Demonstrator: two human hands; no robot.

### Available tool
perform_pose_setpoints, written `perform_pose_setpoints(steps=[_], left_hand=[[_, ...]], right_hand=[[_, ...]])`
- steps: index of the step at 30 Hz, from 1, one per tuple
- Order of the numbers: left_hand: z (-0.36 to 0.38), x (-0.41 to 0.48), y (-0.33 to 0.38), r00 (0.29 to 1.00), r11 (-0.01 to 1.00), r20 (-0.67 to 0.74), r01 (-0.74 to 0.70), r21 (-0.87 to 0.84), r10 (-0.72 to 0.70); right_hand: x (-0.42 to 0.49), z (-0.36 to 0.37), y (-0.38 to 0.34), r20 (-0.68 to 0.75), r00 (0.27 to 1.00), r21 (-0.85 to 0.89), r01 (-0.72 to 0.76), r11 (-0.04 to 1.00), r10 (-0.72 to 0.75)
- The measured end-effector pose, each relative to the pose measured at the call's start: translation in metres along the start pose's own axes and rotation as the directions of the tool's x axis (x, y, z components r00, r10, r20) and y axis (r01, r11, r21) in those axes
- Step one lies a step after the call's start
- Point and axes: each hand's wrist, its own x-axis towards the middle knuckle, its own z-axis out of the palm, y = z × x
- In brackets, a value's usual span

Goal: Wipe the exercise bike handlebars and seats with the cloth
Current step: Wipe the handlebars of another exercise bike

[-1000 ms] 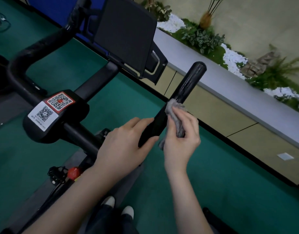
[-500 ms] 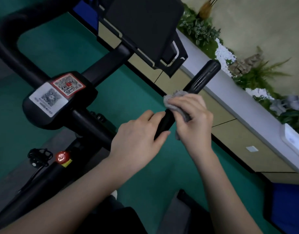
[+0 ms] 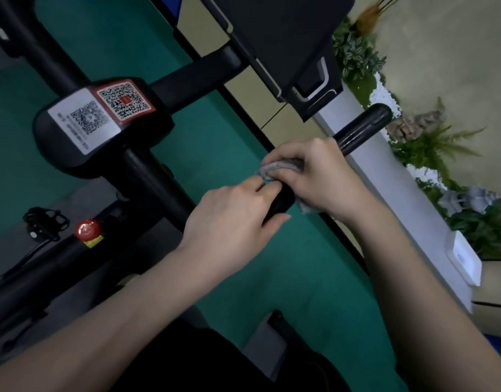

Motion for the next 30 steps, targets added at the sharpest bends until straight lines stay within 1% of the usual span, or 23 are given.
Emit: perform_pose_setpoints(steps=[2,3,5,6,8,10,13,14,16,18,19,21,24,26,28,30], left_hand=[[0.001,-0.001,0.0,1.0,1.0,0.0,0.015,-0.016,-0.015],[0.001,-0.002,0.0,1.0,0.999,-0.013,0.019,-0.03,-0.019],[-0.001,-0.001,0.0,0.999,0.999,-0.025,0.024,-0.035,-0.025],[-0.001,-0.001,0.001,0.999,0.999,-0.017,0.03,-0.033,-0.031],[0.001,0.0,0.002,0.999,0.999,-0.001,0.038,-0.023,-0.038],[0.002,0.0,0.001,0.999,0.999,-0.004,0.044,-0.011,-0.044],[0.003,0.0,0.001,0.998,0.998,-0.018,0.053,-0.04,-0.054],[0.003,0.0,0.001,0.998,0.997,-0.017,0.055,-0.045,-0.055],[0.003,0.001,0.001,0.998,0.997,-0.011,0.057,-0.047,-0.057],[0.003,0.001,0.001,0.998,0.997,-0.012,0.059,-0.051,-0.06],[0.003,0.001,0.001,0.998,0.997,-0.013,0.061,-0.054,-0.062],[0.003,0.001,0.001,0.998,0.996,-0.008,0.068,-0.055,-0.068],[0.003,0.002,0.002,0.997,0.996,-0.008,0.071,-0.056,-0.071],[0.002,0.003,0.002,0.997,0.995,-0.004,0.073,-0.067,-0.074],[0.001,0.003,0.002,0.997,0.993,0.004,0.079,-0.089,-0.079],[0.0,0.002,0.002,0.996,0.991,0.01,0.086,-0.1,-0.085]], right_hand=[[0.009,-0.007,0.004,0.078,0.996,-0.073,-0.036,0.997,0.042],[0.012,-0.009,0.006,0.083,0.995,-0.119,-0.042,0.992,0.052],[0.015,-0.013,0.01,0.048,0.997,-0.172,-0.058,0.983,0.068],[0.015,-0.015,0.011,0.044,0.996,-0.163,-0.074,0.984,0.082],[0.014,-0.017,0.01,0.081,0.991,-0.103,-0.098,0.99,0.106],[0.014,-0.016,0.007,0.142,0.988,-0.094,-0.055,0.994,0.068],[0.02,-0.016,0.012,0.181,0.983,-0.188,0.017,0.982,0.018],[0.023,-0.017,0.017,0.164,0.986,-0.231,0.018,0.973,0.021],[0.026,-0.018,0.026,0.081,0.997,-0.341,0.018,0.94,0.011],[0.024,-0.017,0.034,-0.017,0.998,-0.438,0.041,0.898,-0.055],[0.022,-0.015,0.036,-0.055,0.995,-0.457,0.054,0.888,-0.089],[0.016,-0.01,0.036,-0.097,0.988,-0.419,0.072,0.905,-0.123],[0.008,-0.007,0.034,-0.1,0.984,-0.302,0.113,0.947,-0.149],[0.008,-0.009,0.04,-0.134,0.975,-0.328,0.124,0.936,-0.176],[0.011,-0.013,0.049,-0.233,0.951,-0.394,0.097,0.914,-0.202],[0.012,-0.013,0.053,-0.342,0.919,-0.395,0.05,0.917,-0.197]])
